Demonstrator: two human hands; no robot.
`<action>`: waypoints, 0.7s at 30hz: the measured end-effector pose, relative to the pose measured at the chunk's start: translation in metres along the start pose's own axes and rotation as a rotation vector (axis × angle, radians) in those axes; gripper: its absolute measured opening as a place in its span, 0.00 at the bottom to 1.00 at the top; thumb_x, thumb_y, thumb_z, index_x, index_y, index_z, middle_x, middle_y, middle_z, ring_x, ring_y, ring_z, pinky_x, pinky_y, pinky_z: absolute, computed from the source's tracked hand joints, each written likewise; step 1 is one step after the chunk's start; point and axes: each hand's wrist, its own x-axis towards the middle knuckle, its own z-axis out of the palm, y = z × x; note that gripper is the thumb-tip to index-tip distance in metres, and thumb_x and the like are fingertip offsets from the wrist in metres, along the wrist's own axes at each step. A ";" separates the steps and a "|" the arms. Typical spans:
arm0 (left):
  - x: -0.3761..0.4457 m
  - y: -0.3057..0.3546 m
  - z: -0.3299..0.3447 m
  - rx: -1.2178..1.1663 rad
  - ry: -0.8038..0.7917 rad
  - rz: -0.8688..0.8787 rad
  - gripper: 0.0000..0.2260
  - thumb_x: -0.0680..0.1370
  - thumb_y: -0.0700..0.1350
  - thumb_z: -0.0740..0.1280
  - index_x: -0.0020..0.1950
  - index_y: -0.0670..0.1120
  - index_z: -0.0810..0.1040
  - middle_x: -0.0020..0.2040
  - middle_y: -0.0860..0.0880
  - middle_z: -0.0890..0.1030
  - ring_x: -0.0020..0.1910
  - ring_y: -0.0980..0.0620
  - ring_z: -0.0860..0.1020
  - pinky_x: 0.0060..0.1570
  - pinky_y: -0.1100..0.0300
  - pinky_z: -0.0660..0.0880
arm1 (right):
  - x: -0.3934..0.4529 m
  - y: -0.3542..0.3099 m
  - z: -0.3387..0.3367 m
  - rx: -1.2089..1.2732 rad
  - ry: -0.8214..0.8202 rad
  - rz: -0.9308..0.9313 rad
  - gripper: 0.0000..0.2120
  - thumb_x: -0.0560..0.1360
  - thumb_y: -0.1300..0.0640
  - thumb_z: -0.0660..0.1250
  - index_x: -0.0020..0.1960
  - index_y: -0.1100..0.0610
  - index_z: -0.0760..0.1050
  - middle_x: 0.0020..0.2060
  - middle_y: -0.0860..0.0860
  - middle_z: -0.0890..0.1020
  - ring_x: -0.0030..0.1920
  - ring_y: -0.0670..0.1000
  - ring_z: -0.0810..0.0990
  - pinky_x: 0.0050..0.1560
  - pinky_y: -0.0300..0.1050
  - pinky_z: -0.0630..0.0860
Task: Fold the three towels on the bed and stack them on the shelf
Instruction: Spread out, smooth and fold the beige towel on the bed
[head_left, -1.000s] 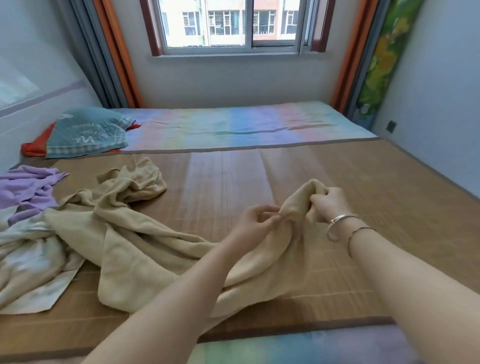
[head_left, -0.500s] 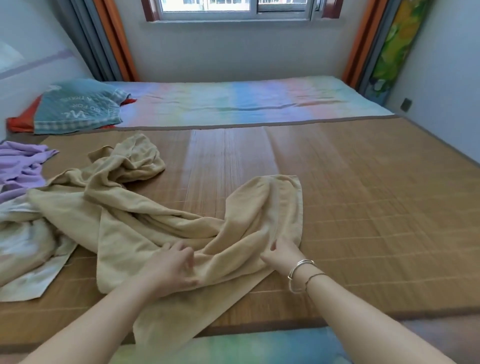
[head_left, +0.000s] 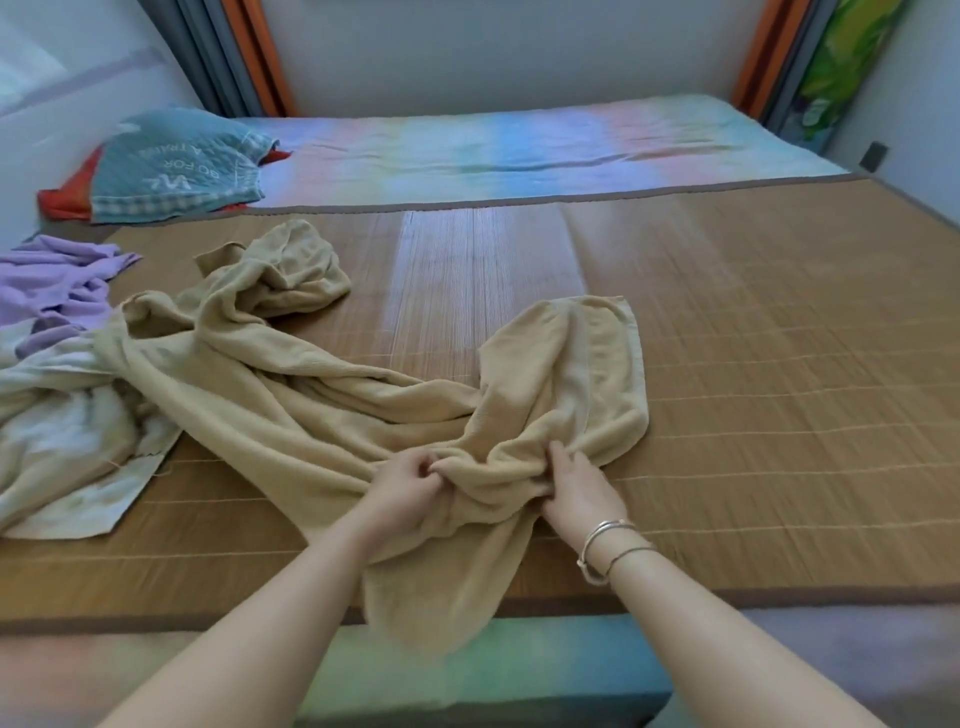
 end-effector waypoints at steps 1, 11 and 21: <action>0.002 0.013 0.012 -0.115 -0.042 -0.018 0.07 0.78 0.41 0.62 0.44 0.41 0.78 0.38 0.50 0.79 0.39 0.51 0.76 0.34 0.60 0.72 | 0.007 0.012 -0.006 0.007 0.030 0.046 0.20 0.76 0.59 0.60 0.66 0.52 0.61 0.58 0.57 0.72 0.57 0.59 0.75 0.53 0.52 0.75; 0.003 0.052 0.058 -0.078 -0.154 0.221 0.16 0.76 0.34 0.59 0.59 0.50 0.75 0.59 0.54 0.76 0.60 0.55 0.74 0.62 0.59 0.70 | 0.010 0.053 -0.062 0.080 0.517 0.143 0.20 0.68 0.65 0.61 0.59 0.58 0.67 0.57 0.57 0.69 0.56 0.60 0.72 0.55 0.53 0.72; -0.015 -0.058 -0.018 0.608 0.044 0.234 0.30 0.70 0.30 0.60 0.68 0.51 0.68 0.68 0.52 0.67 0.67 0.49 0.67 0.65 0.55 0.68 | -0.036 -0.038 0.023 -0.227 0.123 -0.310 0.23 0.70 0.46 0.64 0.61 0.54 0.65 0.56 0.52 0.70 0.57 0.55 0.69 0.59 0.48 0.68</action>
